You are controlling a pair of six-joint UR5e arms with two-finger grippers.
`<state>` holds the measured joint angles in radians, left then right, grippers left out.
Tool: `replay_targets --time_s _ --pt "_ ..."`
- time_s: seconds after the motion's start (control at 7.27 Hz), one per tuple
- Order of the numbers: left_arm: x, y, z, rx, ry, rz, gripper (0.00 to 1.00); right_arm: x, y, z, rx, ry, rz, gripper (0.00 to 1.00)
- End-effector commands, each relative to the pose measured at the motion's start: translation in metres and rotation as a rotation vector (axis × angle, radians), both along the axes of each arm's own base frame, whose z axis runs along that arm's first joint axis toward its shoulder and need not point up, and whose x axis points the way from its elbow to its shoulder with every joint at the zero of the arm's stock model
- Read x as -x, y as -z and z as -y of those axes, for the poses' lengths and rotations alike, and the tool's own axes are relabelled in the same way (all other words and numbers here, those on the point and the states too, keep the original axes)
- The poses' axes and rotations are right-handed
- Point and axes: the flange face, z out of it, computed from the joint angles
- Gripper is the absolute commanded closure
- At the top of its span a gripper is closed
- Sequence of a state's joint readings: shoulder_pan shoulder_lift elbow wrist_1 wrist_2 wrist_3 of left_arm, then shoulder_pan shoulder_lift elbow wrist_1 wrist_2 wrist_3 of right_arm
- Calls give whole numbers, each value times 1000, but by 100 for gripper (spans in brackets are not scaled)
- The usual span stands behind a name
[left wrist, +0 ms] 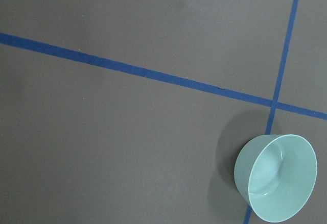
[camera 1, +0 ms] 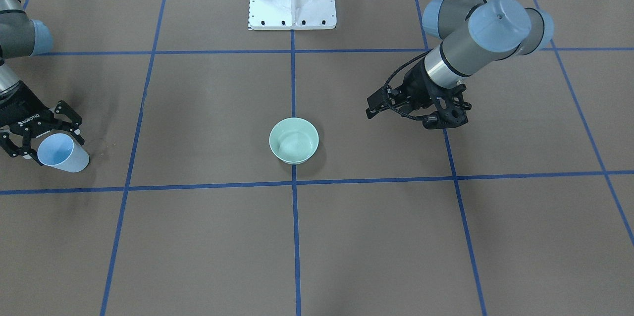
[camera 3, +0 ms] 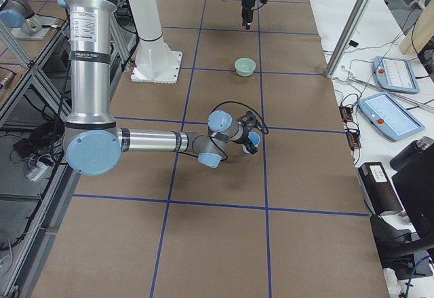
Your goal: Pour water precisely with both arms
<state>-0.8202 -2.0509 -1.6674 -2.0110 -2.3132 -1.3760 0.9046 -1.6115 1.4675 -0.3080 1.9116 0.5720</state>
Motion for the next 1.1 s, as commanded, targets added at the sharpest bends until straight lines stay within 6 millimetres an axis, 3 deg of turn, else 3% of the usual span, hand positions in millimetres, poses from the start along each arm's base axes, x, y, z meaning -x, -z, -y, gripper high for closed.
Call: replay_targets --time_s 0.0,0.14,0.28,0.41,0.69,0.83,0.96 --pt "0 0 0 0 0 0 1 1 -6 0 9 2 -7 7" --pt "0 0 0 0 0 0 1 1 -6 -2 -3 8 -4 24" --pt "1 1 0 -1 0 -1 1 1 -4 -2 -13 12 6 50" --pt "1 0 -1 -1 0 -1 1 1 -3 -2 -10 11 13 65" --pt "4 3 0 -4 4 -6 1 7 13 3 -22 30 33 83" --pt "7 6 0 -8 7 -10 1 12 29 14 -18 48 45 88" --pt "14 6 5 -6 15 -11 1 25 62 37 -5 42 35 94"
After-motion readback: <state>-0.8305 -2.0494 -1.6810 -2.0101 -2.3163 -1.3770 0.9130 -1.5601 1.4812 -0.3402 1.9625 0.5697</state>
